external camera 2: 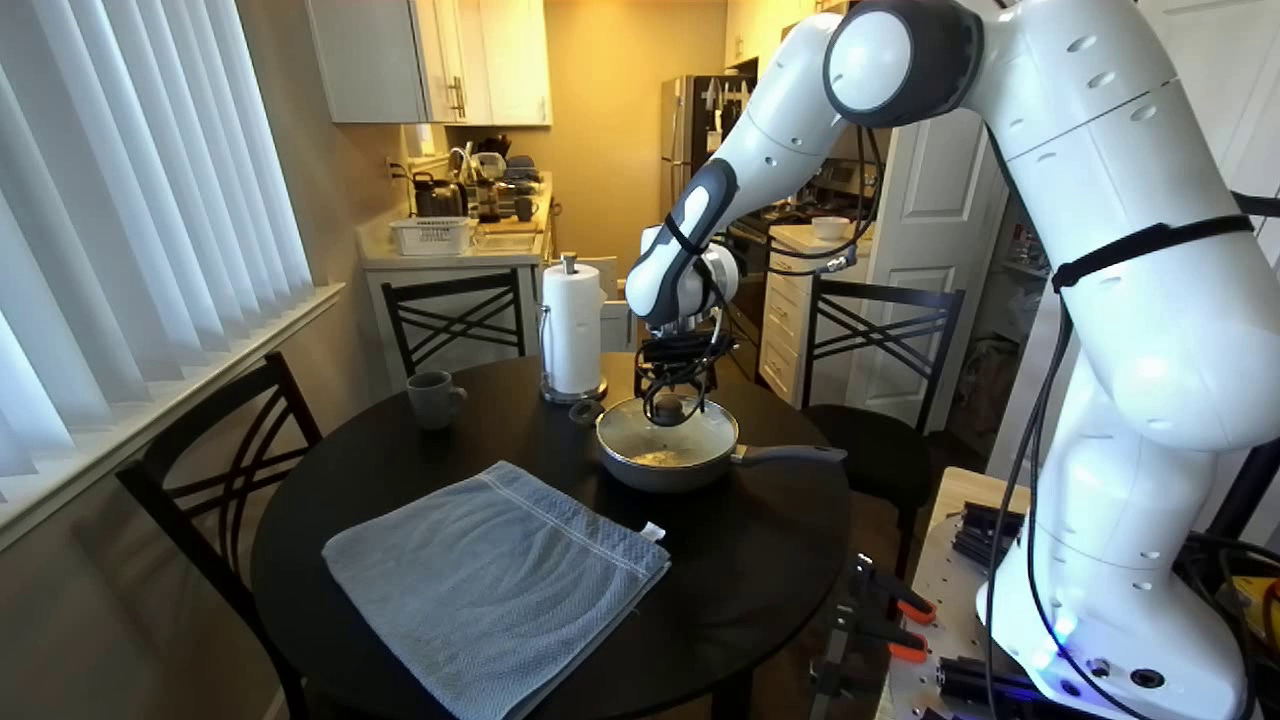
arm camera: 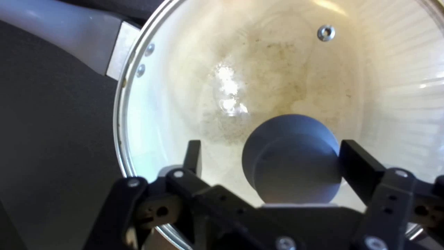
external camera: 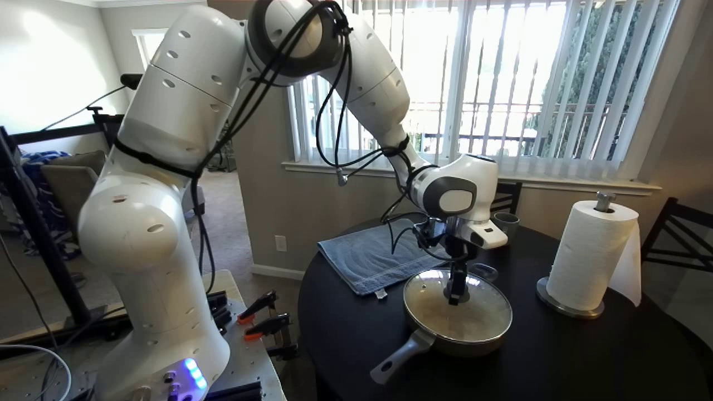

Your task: Take the lid off of the pan

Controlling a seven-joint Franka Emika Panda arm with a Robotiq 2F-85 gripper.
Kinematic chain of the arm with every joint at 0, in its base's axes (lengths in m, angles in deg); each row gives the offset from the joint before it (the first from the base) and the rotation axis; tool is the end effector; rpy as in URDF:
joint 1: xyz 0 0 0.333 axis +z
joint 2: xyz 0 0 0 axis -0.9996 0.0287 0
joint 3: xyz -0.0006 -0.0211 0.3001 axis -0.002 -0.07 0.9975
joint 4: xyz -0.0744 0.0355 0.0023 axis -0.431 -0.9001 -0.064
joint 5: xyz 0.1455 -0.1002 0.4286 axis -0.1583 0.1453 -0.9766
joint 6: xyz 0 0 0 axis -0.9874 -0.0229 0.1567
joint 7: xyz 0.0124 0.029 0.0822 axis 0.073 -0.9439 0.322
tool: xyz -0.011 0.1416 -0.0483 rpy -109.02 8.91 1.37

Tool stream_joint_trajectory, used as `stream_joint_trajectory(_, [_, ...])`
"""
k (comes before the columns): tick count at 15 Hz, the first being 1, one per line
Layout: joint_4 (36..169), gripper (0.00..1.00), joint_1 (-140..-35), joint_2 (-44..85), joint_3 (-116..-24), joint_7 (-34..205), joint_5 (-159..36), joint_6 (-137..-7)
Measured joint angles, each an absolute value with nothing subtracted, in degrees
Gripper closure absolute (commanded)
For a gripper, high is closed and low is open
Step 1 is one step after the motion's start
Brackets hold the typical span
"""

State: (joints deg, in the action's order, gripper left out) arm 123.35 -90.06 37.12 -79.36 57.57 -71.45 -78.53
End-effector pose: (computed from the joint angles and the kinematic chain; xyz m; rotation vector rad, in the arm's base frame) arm 0.6101 -0.1714 0.0588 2.7759 -1.3334 -0.0986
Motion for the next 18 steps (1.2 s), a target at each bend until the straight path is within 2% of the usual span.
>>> stream_joint_trajectory(3, [122.96, 0.00, -90.06, 37.12, -79.38, 57.57, -71.32, -77.75])
stream_joint_trajectory(5, [122.66, 0.26, -90.06, 37.12, -79.38, 57.57, -71.32, -77.31])
stream_joint_trajectory(11, [121.33, 0.65, -90.03, 37.36, -78.76, 57.57, -71.31, -76.60])
stream_joint_trajectory(12, [121.11, 0.68, -90.00, 37.42, -78.63, 57.57, -71.31, -76.51])
stream_joint_trajectory(18, [120.69, 0.68, -89.98, 37.59, -78.65, 57.57, -71.31, -75.92])
